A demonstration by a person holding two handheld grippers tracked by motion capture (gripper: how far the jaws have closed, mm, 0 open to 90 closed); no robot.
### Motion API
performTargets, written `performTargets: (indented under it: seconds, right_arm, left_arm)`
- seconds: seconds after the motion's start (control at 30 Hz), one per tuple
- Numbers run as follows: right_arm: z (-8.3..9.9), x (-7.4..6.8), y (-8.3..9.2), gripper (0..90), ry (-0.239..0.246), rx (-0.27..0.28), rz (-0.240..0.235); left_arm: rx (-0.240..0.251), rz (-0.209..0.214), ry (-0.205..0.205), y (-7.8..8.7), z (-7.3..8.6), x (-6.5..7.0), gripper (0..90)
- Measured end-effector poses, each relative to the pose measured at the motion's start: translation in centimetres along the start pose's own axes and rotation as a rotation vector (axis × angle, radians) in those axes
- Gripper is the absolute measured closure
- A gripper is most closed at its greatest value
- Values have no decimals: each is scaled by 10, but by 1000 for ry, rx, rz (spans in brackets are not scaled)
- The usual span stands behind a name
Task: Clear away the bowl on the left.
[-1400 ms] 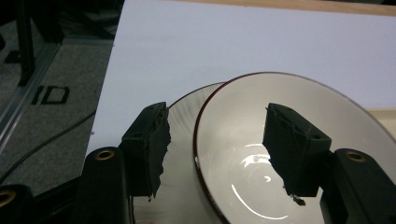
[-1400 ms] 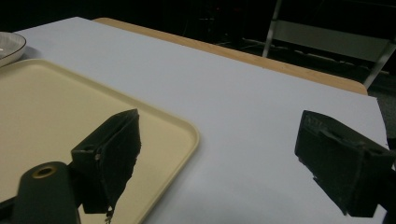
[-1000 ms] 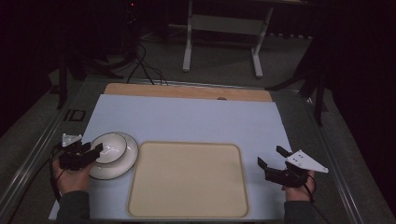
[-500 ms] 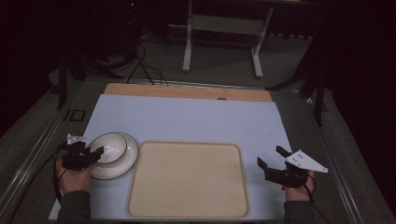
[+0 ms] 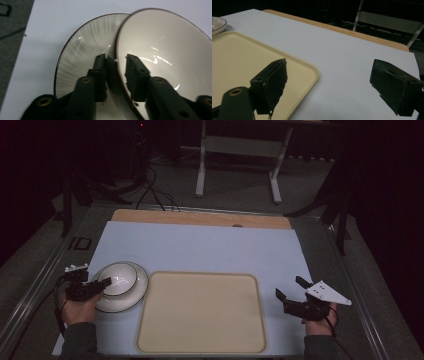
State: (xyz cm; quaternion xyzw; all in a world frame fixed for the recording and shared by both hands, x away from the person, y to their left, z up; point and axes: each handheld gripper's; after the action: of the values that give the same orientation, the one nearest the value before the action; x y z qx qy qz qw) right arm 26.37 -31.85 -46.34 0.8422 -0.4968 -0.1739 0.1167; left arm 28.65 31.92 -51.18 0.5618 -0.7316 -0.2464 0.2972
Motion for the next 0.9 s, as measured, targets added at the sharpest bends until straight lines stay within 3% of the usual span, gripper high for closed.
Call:
performTargets:
  seconds: [0.23, 0.47, 0.7, 0.9]
  right_arm:
    - [0, 1, 1, 139, -3, 3, 1]
    - [0, 1, 1, 139, -3, 4, 2]
    - [0, 1, 1, 139, -5, 6, 5]
    - [-1, 2, 1, 138, -3, 9, 5]
  left_arm:
    - [-1, 18, 32, -1, -1, -1, 797]
    - [-5, 13, 51, 0, -1, 0, 797]
    - [19, 38, 112, 4, 2, -5, 801]
    - [16, 29, 112, 5, 2, -4, 805]
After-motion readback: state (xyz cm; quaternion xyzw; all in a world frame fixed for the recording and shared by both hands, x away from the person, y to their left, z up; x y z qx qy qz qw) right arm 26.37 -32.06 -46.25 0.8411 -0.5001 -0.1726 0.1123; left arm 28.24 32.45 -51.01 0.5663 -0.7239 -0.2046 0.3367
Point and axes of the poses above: each handheld gripper's, and its own axes: y roughly backward along the jaws, z roughly out of its underside, x roughly to its right, and after that the axes turned 14 degrees about -y, right-handed
